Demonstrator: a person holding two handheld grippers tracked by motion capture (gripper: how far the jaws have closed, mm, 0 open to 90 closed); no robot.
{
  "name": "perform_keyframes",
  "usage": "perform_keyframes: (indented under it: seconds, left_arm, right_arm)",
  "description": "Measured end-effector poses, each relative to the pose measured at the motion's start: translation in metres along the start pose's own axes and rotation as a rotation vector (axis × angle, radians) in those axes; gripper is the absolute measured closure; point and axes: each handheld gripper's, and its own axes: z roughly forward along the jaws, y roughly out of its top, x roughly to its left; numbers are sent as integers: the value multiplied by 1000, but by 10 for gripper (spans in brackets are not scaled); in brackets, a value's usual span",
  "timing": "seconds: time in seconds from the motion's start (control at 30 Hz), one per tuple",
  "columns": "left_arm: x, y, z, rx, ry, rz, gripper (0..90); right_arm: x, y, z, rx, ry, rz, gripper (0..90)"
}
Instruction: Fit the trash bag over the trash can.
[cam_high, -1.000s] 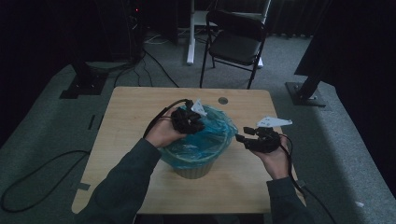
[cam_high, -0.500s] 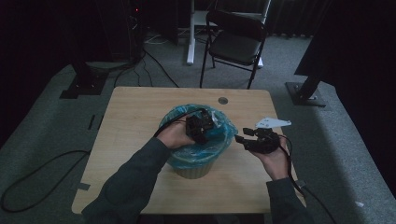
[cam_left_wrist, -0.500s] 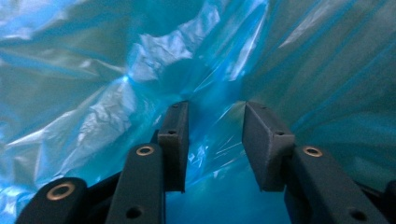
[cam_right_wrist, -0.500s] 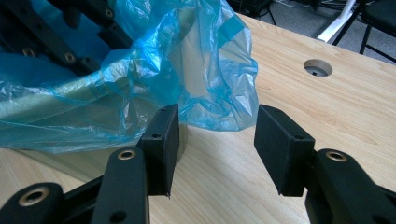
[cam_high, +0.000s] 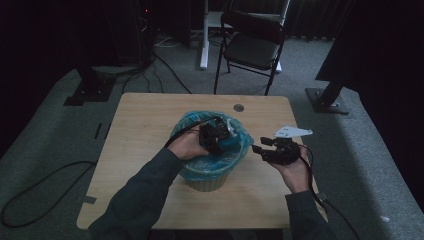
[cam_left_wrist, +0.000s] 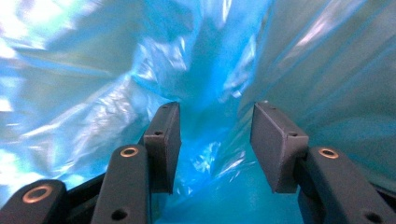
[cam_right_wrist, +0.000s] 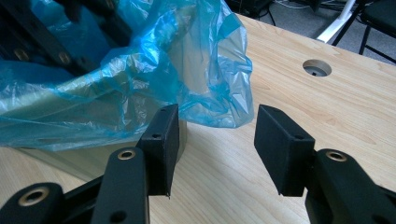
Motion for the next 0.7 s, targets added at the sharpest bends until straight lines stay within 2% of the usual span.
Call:
perform_keyframes:
  seconds: [0.1,0.17,0.23,0.33,0.37,0.4,0.5,0.6,0.63,0.7]
  left_arm:
    - [1,-5,-16,-71,9,-13,536]
    - [1,-6,-20,-84,6,-18,542]
    - [3,-13,-35,-120,18,-35,542]
    - [8,-22,-49,-163,32,-64,542]
    - [8,-22,-49,-163,32,-64,542]
    - [10,-29,-59,-199,36,-86,542]
    - [11,-42,-71,-242,54,-111,542]
    - [12,-51,-79,-262,69,-125,542]
    - [13,-61,-88,-290,82,-149,542]
    - [15,-69,-94,-315,90,-171,542]
  right_arm:
    - [0,0,-1,0,0,5,498]
    - [0,0,-1,0,-1,5,498]
    - [0,0,-1,0,0,5,498]
    - [0,0,0,1,2,1,498]
    - [0,0,0,1,2,1,498]
    - [0,0,0,0,2,-2,497]
    - [0,0,-1,1,3,0,496]
    - [0,0,-1,2,3,2,497]
    - [-1,-1,-1,1,2,1,497]
    - [-1,-1,-1,3,1,2,496]
